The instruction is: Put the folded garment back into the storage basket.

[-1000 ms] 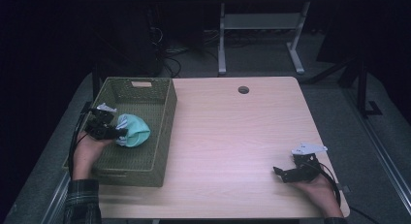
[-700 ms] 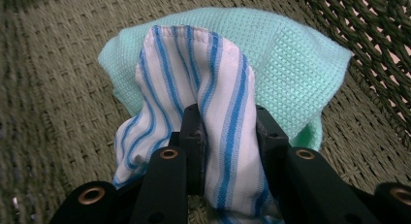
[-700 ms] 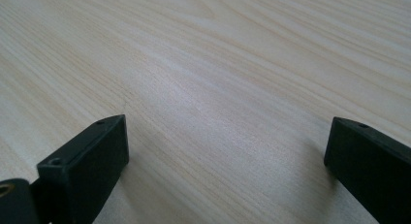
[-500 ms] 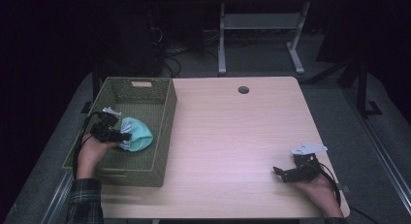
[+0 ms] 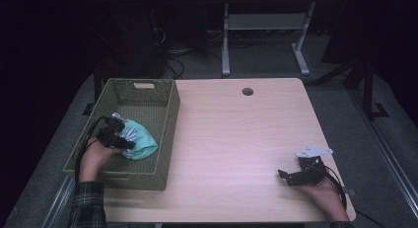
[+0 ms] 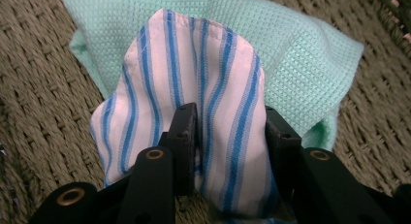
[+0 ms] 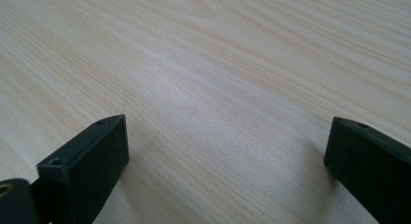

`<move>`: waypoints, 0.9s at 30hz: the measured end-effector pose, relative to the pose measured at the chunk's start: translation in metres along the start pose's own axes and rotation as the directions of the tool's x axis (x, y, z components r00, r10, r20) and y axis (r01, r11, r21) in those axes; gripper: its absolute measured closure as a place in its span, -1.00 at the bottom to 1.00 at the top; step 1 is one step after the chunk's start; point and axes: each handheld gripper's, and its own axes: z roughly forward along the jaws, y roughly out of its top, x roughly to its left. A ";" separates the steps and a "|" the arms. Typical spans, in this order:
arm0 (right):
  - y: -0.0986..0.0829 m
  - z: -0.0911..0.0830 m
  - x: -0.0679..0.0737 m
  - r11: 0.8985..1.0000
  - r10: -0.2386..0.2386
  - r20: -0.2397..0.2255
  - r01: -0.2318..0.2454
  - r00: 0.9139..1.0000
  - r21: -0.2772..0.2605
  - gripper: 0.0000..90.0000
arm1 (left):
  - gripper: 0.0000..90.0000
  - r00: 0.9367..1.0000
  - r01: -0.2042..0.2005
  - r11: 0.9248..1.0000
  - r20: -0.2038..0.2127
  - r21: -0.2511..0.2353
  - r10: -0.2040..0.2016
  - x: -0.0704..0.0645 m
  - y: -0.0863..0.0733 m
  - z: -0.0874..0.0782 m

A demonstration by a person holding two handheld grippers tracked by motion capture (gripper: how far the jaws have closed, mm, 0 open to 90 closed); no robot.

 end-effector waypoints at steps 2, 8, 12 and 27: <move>0.000 0.000 0.000 1.000 0.000 0.000 0.000 1.000 0.000 -0.96 | 0.35 1.000 0.000 1.000 0.007 0.007 0.000 0.001 0.000 0.001; 0.000 0.000 0.000 1.000 -0.001 0.000 0.001 1.000 0.000 -0.96 | 0.18 1.000 0.015 0.999 0.009 0.029 -0.015 0.001 -0.001 0.005; 0.000 0.000 0.000 1.000 0.000 0.000 0.000 1.000 0.000 -0.96 | -0.01 1.000 0.012 0.999 -0.012 0.033 -0.012 0.001 -0.001 0.005; 0.000 0.000 0.000 1.000 -0.001 0.000 0.001 1.000 0.000 -0.96 | -0.68 0.999 0.022 0.999 -0.039 0.025 -0.021 0.002 -0.001 0.008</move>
